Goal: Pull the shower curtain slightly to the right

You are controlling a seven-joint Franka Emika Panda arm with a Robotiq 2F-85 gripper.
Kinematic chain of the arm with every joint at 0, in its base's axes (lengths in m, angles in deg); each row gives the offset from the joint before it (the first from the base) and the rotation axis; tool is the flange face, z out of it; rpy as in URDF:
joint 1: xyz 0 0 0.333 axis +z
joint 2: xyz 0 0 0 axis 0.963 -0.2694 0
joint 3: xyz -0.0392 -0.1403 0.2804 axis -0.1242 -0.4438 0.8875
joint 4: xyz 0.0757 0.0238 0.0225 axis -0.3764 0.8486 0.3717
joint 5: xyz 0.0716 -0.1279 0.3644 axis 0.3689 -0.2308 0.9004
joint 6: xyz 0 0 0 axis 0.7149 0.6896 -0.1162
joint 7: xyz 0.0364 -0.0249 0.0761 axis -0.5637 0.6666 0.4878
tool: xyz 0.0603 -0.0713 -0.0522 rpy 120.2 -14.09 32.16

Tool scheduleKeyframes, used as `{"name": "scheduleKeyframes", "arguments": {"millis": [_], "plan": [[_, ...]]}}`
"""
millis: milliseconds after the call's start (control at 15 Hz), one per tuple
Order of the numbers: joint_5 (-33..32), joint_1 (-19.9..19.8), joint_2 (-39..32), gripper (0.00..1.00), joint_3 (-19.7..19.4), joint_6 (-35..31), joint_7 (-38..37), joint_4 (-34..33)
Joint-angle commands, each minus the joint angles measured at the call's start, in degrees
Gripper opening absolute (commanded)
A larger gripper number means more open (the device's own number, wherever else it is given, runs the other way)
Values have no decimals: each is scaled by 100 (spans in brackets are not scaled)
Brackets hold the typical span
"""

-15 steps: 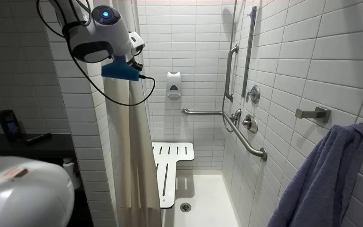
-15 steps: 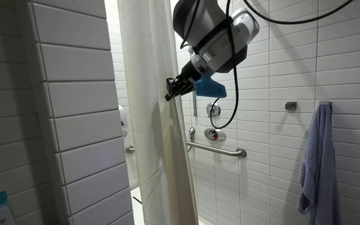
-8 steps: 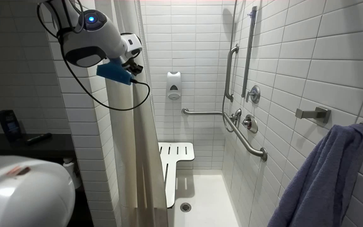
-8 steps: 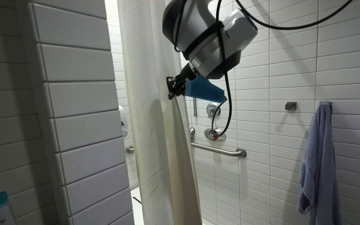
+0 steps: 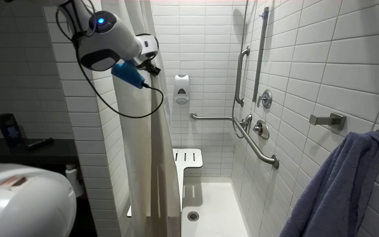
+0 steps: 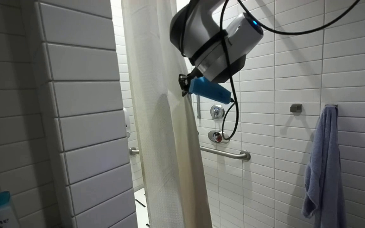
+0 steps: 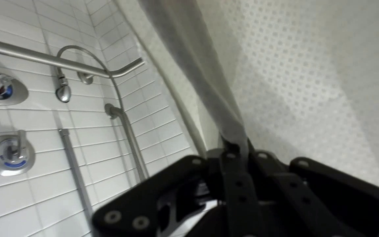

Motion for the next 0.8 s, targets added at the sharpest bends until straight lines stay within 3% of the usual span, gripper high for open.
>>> {"name": "scheduleKeyframes", "arguments": {"millis": [0,67,133,200,267,333,400,733], "plan": [[-184,-487,570,1,-508,627,-58,95],[-289,-628,674,1,-685,920,55,52],[-1312,-1177,835,1,-559,1241,-738,310],[-696,-951,868,1,-1024,1649,187,-35],[-918,-1103,908,4,-1050,1906,122,-9],[-929,-1136,937,20,-1142,2170,306,-47],[-974,-1155,988,22,-1202,2384,438,-37],[-1119,-1179,1162,56,-1352,3162,782,6]]}}
